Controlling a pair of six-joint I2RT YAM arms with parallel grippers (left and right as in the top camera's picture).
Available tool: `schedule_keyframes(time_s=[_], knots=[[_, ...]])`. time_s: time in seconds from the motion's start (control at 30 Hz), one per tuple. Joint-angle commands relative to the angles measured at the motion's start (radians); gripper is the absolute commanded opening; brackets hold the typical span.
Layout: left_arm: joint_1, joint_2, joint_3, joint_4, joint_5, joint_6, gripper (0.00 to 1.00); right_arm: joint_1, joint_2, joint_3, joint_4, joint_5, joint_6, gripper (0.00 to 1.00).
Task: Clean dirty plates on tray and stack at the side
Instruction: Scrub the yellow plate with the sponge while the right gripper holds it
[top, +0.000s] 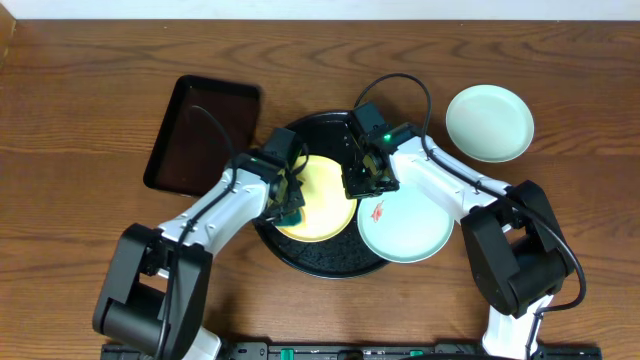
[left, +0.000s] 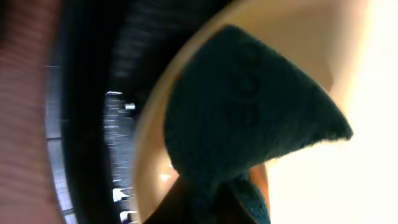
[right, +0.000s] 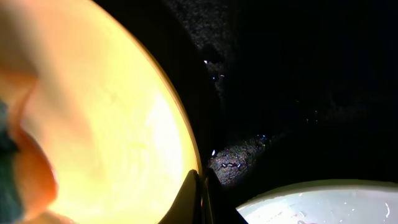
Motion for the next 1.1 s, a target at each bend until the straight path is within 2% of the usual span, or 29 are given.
schedule_keyframes(time_s=[0.0, 0.27, 0.47, 0.67, 0.93, 1.07], knots=[[0.066, 0.003, -0.003, -0.069, -0.282, 0.015, 0.07, -0.016, -0.006, 0.0, -0.019, 0.089, -0.013, 0.01], [0.069, -0.138, 0.043, -0.061, -0.26, 0.051, 0.07, -0.019, -0.006, 0.0, -0.018, 0.088, -0.013, 0.01], [0.069, -0.242, 0.043, -0.027, -0.037, 0.051, 0.08, -0.02, -0.006, 0.0, -0.014, 0.088, -0.013, 0.01], [0.064, -0.233, 0.043, -0.004, 0.133, 0.051, 0.07, -0.016, -0.006, 0.0, -0.004, 0.087, -0.012, 0.01], [-0.008, -0.178, 0.042, 0.031, 0.143, 0.051, 0.07, -0.013, -0.006, 0.002, -0.003, 0.093, -0.009, 0.01], [-0.056, -0.137, 0.042, 0.084, 0.143, 0.051, 0.08, 0.012, -0.007, 0.029, -0.021, 0.169, -0.014, 0.01]])
